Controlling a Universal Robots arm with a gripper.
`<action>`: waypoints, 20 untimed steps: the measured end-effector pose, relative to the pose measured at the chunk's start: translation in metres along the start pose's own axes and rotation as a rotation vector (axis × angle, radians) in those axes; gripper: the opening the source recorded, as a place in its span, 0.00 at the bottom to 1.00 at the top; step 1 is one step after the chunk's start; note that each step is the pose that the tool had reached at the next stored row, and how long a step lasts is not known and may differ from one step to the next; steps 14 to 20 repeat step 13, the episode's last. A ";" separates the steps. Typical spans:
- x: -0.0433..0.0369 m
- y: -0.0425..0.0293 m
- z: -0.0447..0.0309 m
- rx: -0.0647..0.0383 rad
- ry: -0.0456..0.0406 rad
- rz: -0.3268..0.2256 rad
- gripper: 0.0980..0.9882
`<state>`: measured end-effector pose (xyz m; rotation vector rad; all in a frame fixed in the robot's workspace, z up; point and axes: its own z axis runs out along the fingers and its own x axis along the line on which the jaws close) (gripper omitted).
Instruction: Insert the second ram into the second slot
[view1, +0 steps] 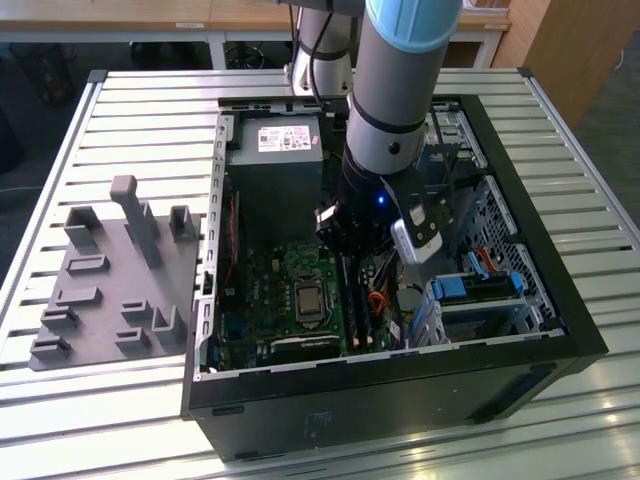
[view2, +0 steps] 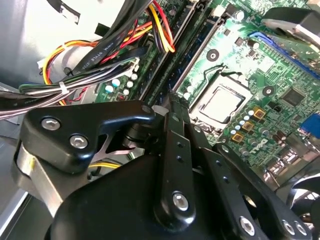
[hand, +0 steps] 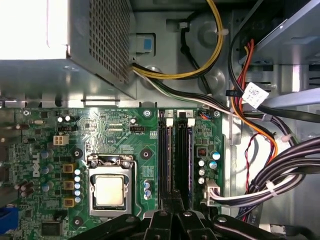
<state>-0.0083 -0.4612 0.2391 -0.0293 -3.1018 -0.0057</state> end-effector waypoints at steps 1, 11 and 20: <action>0.0001 0.0000 -0.0012 0.000 0.0000 0.000 0.01; 0.0005 0.0000 -0.0049 -0.004 0.0001 0.000 0.01; 0.0005 0.0000 -0.0050 -0.004 0.0001 0.000 0.01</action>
